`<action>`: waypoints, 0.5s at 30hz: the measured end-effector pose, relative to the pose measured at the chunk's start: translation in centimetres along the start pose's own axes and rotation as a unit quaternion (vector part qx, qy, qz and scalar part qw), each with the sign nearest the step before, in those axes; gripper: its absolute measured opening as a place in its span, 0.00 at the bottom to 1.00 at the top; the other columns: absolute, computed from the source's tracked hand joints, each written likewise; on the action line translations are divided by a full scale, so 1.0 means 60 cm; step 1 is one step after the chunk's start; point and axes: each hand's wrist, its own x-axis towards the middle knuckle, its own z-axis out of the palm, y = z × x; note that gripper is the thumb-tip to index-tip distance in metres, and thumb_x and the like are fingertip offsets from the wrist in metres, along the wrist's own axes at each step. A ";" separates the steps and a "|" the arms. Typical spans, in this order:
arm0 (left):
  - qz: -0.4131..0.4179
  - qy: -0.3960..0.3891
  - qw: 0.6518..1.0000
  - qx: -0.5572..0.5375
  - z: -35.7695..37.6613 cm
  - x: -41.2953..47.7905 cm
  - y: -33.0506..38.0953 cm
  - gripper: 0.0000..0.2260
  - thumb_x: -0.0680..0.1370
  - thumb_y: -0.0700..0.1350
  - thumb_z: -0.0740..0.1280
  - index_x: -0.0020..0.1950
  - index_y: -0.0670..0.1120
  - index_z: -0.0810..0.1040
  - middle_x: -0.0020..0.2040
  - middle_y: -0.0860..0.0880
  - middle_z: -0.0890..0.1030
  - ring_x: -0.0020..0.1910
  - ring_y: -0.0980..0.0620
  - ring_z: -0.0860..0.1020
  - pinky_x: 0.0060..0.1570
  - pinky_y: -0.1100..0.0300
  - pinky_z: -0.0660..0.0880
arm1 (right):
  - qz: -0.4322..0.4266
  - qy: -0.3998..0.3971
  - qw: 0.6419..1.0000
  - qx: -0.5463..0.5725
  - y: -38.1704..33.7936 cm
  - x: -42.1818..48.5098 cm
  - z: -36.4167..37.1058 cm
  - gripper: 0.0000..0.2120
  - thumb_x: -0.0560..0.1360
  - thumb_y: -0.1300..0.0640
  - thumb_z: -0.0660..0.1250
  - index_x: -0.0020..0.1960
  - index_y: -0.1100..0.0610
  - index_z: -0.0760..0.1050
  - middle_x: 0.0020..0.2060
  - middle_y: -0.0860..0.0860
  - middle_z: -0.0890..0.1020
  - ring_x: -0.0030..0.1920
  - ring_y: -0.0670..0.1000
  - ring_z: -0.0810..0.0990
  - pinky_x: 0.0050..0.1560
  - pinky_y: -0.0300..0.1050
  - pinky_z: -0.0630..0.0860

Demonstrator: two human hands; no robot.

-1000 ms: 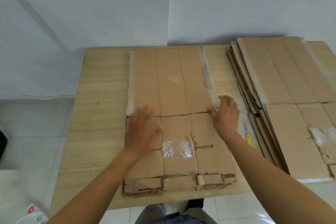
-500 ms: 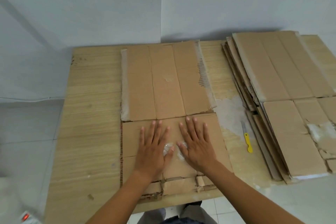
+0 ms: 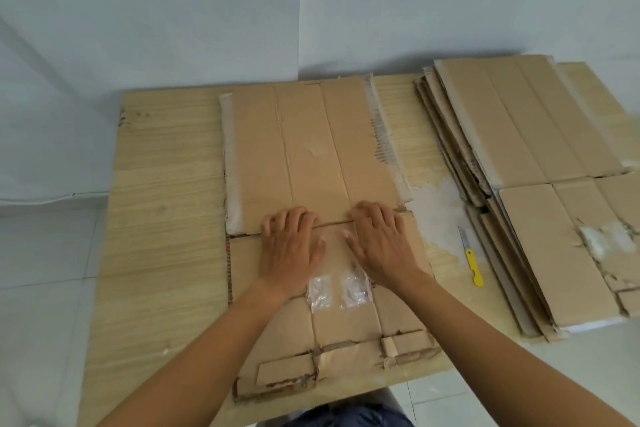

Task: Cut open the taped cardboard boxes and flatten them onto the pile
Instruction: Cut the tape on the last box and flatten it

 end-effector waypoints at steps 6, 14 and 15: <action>-0.006 -0.109 0.993 0.032 0.029 0.072 -0.032 0.27 0.79 0.56 0.51 0.72 0.43 0.68 0.74 0.43 0.66 0.75 0.41 0.61 0.72 0.42 0.53 | -0.007 -0.059 0.997 -0.046 0.018 0.093 0.031 0.31 0.80 0.39 0.40 0.74 0.55 0.63 0.73 0.57 0.64 0.75 0.58 0.57 0.73 0.55 0.48; -0.019 -0.140 0.988 0.062 0.046 0.081 -0.038 0.30 0.79 0.59 0.50 0.78 0.45 0.57 0.78 0.45 0.55 0.78 0.44 0.51 0.73 0.42 0.51 | -0.015 -0.048 0.996 -0.067 0.033 0.110 0.066 0.29 0.80 0.40 0.43 0.75 0.54 0.60 0.74 0.57 0.62 0.74 0.57 0.57 0.69 0.60 0.56; -0.022 -0.139 0.989 0.055 0.046 0.083 -0.037 0.30 0.79 0.59 0.51 0.78 0.45 0.58 0.78 0.45 0.56 0.78 0.45 0.52 0.73 0.42 0.51 | -0.013 -0.034 0.997 -0.062 0.033 0.116 0.064 0.29 0.79 0.39 0.46 0.73 0.54 0.63 0.72 0.57 0.66 0.73 0.57 0.60 0.68 0.59 0.57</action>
